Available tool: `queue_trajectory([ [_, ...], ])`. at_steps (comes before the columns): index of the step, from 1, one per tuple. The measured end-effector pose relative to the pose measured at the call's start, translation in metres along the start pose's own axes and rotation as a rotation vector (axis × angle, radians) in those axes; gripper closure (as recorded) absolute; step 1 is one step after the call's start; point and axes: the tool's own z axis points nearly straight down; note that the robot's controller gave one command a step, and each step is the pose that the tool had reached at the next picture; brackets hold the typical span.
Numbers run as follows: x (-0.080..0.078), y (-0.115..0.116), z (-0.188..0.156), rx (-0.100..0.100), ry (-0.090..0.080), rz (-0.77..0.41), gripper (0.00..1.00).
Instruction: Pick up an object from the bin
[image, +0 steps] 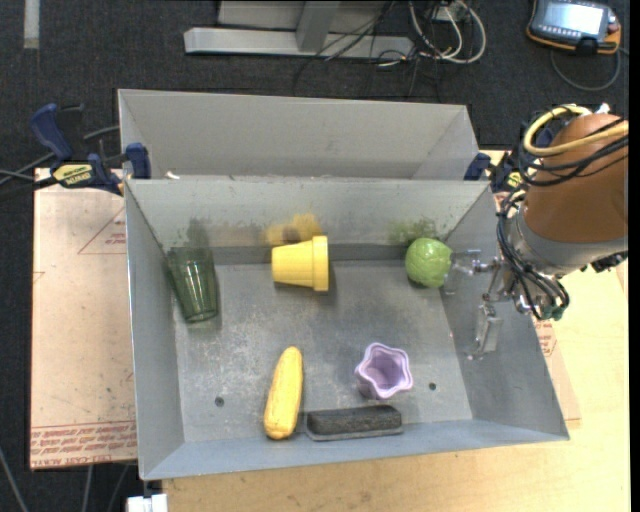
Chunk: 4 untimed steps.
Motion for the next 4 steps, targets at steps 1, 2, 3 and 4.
queue_trajectory([
  [1,-0.022,0.038,0.0,0.0,-0.006,-0.024,0.0],
  [2,-0.032,0.061,0.0,-0.002,0.0,0.027,0.0],
  [3,-0.028,0.092,0.012,0.0,-0.006,0.02,0.0],
  [4,-0.018,0.102,0.055,-0.002,-0.007,-0.118,0.0],
])
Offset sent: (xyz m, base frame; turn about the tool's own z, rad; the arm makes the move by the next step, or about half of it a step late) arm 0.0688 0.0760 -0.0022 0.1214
